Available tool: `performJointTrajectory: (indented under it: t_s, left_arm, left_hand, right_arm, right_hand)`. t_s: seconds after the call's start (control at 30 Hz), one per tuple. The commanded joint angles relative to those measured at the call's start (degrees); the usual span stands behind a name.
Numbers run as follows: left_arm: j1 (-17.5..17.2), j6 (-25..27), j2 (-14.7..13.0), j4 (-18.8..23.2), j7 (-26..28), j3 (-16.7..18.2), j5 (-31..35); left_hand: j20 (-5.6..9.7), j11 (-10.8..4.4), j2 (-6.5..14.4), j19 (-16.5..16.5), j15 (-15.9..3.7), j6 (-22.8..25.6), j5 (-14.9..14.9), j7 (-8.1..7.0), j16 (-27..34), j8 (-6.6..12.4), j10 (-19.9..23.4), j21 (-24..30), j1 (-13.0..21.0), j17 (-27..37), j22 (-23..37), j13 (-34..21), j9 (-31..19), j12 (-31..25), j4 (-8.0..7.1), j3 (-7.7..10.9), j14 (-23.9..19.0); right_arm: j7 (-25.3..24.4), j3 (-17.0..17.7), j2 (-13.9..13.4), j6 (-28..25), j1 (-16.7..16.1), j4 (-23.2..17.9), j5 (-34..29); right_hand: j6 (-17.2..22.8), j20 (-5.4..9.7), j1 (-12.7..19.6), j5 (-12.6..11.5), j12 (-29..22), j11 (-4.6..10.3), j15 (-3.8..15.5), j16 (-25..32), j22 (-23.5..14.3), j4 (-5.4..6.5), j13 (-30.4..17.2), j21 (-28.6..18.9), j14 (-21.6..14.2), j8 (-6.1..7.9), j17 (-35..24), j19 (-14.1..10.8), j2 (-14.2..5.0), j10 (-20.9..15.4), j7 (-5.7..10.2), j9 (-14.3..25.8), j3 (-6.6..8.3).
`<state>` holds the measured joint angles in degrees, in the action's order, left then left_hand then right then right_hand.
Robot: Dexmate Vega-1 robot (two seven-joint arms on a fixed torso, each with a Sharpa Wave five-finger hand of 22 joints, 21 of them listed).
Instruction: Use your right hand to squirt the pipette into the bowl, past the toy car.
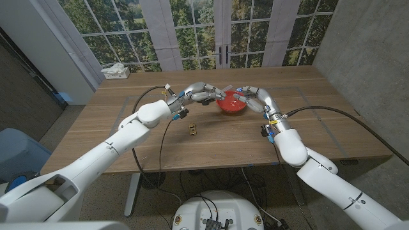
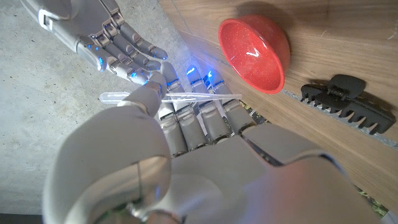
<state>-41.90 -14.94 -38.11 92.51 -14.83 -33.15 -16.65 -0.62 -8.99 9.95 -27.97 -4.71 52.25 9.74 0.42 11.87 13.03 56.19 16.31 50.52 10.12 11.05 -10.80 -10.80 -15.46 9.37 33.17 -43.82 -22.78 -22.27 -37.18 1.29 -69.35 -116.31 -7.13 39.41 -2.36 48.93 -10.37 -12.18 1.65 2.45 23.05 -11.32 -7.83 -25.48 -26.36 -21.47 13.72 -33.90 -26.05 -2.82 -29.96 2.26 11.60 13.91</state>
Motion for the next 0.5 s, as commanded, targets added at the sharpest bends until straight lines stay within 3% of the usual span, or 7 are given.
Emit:
performJointTrajectory:
  t_s: [0.03,0.5]
  left_arm:
    - [0.24,-0.42,0.92,-0.55,-0.26,-0.6,-0.52]
    - [0.31,-0.95,2.18,-1.37,-0.96,-1.06,-1.96]
  left_hand:
    - [-0.19,-0.58,-0.16,-0.49,-7.15,0.58,0.02,0.5,0.16,-0.26,0.96,0.43,-0.29,0.21,0.22,-0.12,-0.22,0.14,0.01,0.35,-0.7]
    - [-0.25,-0.54,-0.28,-0.62,-7.28,0.67,0.03,0.46,0.14,-0.44,0.93,0.53,-0.29,0.26,0.25,-0.14,-0.25,0.38,0.17,0.33,-0.92]
  right_arm:
    - [-0.61,-1.32,2.86,10.21,1.33,4.88,5.68]
    - [-0.81,-2.16,4.59,15.23,1.58,6.66,5.57]
  right_hand:
    - [1.54,0.03,0.68,0.0,0.25,0.12,3.73,0.01,-0.13,-0.38,0.06,-0.22,0.12,0.72,0.01,-0.19,-0.52,0.27,-0.03,0.08,0.0]
    - [3.83,-0.07,1.27,-0.08,-0.09,0.37,3.88,0.12,-0.09,-1.0,0.49,-0.4,-0.24,1.21,0.08,-0.22,-0.08,-0.32,0.07,0.05,-0.14]
